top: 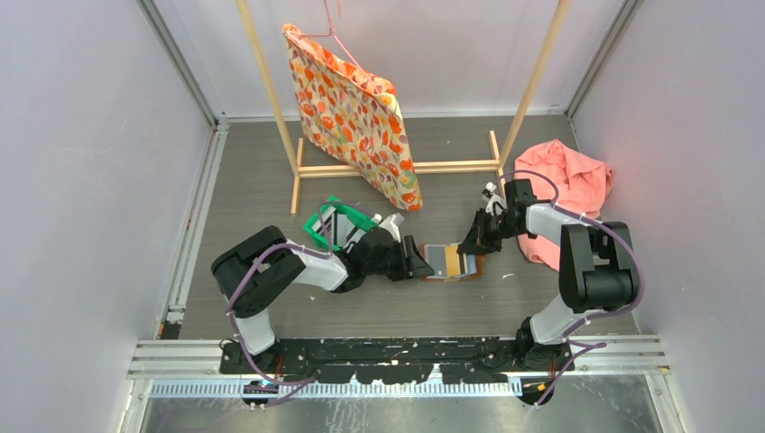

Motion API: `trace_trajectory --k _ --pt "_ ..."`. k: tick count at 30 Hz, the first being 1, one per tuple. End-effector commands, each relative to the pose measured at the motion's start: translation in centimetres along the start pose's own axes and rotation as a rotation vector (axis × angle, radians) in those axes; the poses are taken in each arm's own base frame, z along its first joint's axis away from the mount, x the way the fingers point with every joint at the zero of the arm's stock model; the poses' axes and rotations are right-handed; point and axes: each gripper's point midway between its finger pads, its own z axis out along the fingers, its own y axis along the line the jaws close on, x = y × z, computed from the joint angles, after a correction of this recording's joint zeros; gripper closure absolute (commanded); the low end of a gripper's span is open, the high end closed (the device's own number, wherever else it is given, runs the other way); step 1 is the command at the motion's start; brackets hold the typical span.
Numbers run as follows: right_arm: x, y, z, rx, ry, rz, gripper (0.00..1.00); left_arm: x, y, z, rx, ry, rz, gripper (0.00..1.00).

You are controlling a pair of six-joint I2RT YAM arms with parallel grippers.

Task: Put the credit cards into the card holder
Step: Insert the credit card into the card holder.

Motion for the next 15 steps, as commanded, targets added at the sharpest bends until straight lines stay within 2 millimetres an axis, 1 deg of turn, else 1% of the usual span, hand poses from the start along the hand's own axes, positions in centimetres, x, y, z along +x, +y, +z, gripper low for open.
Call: trace_trajectory --k 1,9,15 --pt "-0.7 -0.5 0.2 0.038 -0.007 -0.016 0.91 -0.6 -0.9 0.0 0.011 0.005 0.021 0.50" --pt "-0.4 -0.1 0.6 0.034 0.016 -0.031 0.91 -0.4 0.6 0.0 -0.095 0.030 0.017 0.59" --pt "-0.5 0.4 0.6 0.012 0.014 -0.040 0.92 -0.2 1.5 0.4 -0.157 0.061 0.016 0.65"
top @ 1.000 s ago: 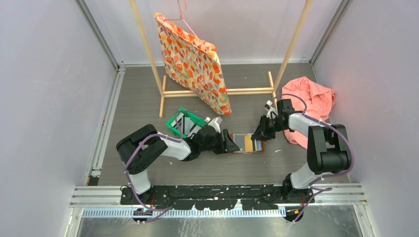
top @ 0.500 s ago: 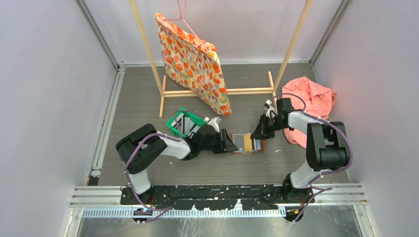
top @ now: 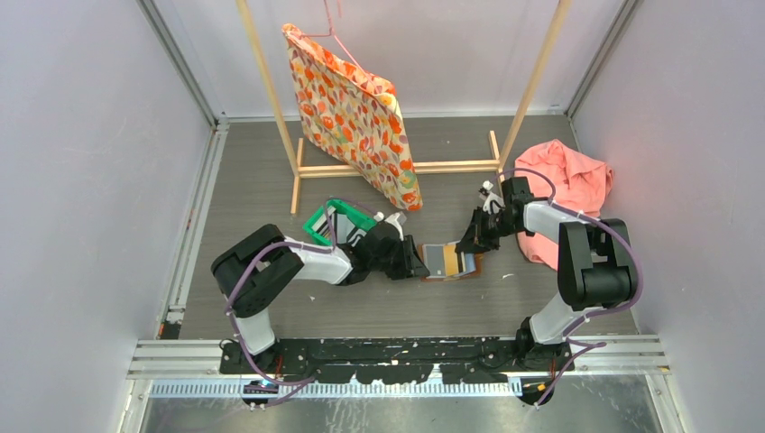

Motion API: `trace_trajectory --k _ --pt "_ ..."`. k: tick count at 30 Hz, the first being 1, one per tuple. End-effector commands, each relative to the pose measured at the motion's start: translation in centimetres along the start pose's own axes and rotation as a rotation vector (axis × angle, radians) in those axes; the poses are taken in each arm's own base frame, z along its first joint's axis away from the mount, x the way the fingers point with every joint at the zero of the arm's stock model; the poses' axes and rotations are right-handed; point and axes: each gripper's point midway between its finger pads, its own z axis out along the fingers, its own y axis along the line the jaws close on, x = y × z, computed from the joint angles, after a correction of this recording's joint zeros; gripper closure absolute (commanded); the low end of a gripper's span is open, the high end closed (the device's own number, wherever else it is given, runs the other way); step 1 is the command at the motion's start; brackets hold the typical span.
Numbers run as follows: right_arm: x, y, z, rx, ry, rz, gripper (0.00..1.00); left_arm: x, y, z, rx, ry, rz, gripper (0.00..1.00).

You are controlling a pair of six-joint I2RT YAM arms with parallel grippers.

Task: Put the credit cards into the card holder
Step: Insert the credit card into the card holder.

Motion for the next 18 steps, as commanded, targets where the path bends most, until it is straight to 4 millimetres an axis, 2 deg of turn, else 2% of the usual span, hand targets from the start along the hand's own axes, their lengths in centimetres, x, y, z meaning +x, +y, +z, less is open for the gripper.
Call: trace_trajectory --k 1,5,12,18 --pt "-0.3 0.0 0.2 0.014 -0.003 -0.031 0.92 -0.4 0.5 0.3 -0.057 0.011 0.018 0.66" --pt "-0.4 0.1 0.1 0.009 -0.009 -0.033 0.92 -0.3 0.8 0.5 -0.068 0.018 0.018 0.67" --pt "-1.3 -0.9 -0.9 0.088 -0.072 -0.030 0.95 -0.2 1.4 0.4 -0.091 0.018 0.020 0.69" --pt "-1.8 -1.7 -1.0 0.128 -0.133 0.027 0.97 -0.2 0.7 0.5 -0.066 0.024 0.016 0.70"
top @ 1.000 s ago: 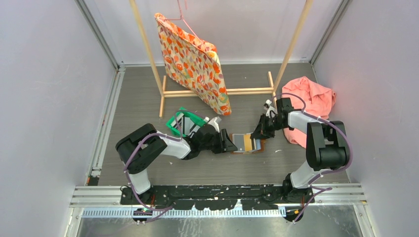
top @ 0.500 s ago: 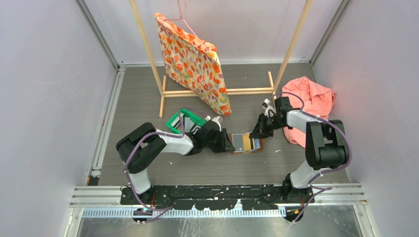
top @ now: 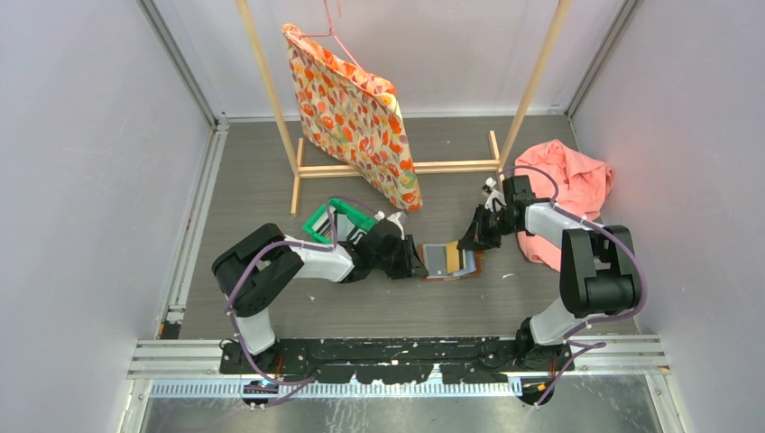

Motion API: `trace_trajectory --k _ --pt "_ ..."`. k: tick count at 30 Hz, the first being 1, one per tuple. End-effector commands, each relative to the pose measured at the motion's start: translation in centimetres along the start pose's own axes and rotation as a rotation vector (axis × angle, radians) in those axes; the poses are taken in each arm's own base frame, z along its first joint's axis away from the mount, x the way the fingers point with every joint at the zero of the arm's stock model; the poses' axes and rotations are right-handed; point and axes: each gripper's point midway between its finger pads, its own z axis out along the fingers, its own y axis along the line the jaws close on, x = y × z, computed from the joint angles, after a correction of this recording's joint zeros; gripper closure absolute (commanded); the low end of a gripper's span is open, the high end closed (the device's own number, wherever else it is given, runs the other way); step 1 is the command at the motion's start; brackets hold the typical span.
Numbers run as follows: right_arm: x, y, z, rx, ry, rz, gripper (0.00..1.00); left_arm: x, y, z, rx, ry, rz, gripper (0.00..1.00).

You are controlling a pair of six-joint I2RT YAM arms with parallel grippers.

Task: Put the credit cards into the card holder
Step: Insert the credit card into the card holder.

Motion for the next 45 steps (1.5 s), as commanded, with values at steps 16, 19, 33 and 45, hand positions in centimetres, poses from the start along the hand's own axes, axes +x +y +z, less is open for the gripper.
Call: trace_trajectory --k 16,19,33,45 --pt "-0.3 -0.5 0.8 -0.031 -0.116 0.112 0.99 0.0 -1.2 0.8 0.063 0.020 -0.020 0.70" --pt "0.0 0.2 0.8 -0.078 -0.108 0.102 0.99 0.0 -1.2 0.7 0.061 0.021 -0.025 0.69" --pt "1.6 1.3 1.2 -0.200 -0.057 0.107 0.95 -0.6 -1.1 0.3 0.061 0.011 -0.055 0.67" --pt "2.3 0.8 2.1 -0.207 0.000 0.151 0.91 -0.4 -1.0 0.5 0.073 0.023 -0.073 0.66"
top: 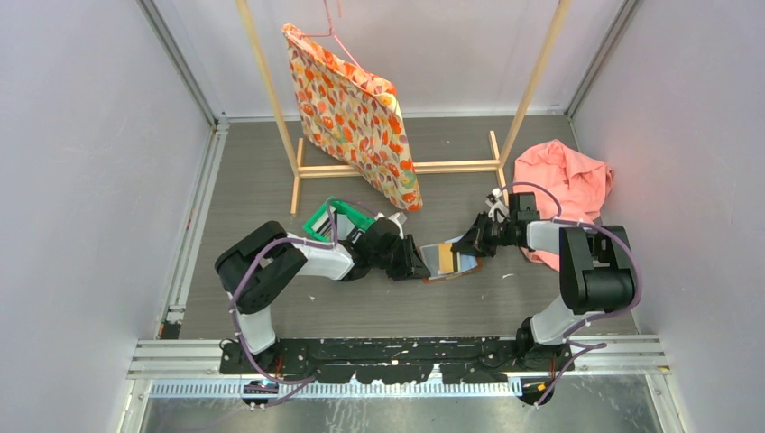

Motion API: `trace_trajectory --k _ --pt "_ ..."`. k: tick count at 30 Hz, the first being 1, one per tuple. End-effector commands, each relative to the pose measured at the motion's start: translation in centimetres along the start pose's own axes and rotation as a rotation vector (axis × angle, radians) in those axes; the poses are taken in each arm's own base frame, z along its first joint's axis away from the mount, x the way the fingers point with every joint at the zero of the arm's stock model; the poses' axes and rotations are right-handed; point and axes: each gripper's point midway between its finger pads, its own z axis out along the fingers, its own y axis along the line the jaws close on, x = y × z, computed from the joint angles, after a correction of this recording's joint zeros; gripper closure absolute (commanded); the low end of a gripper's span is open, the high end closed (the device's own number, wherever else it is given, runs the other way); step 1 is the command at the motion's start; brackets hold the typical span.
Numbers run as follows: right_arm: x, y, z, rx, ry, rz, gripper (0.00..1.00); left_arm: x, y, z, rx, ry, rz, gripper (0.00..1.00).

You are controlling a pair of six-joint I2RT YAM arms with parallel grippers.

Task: Put the credit cards into the card holder
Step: Insert the credit card into the card holder.

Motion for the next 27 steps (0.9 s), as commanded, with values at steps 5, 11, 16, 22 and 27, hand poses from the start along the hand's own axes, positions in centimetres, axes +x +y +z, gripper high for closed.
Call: trace_trajectory --k 5,11,16,22,27 --pt "1.5 -0.5 0.2 0.026 0.083 0.038 0.92 -0.7 -0.5 0.3 0.031 -0.022 -0.002 0.67" --pt "2.2 0.2 -0.3 -0.005 0.086 0.030 0.92 -0.7 -0.6 0.4 0.036 -0.019 -0.003 0.67" --pt "2.8 -0.1 -0.5 0.012 0.068 0.043 0.93 -0.8 -0.6 0.3 0.036 -0.021 -0.002 0.67" --pt "3.2 -0.8 -0.2 0.028 0.093 0.059 0.92 -0.8 -0.7 0.4 0.044 -0.019 -0.002 0.67" --pt "3.7 -0.9 0.5 0.027 0.134 0.063 0.92 -0.8 -0.7 0.4 0.044 -0.016 -0.002 0.67"
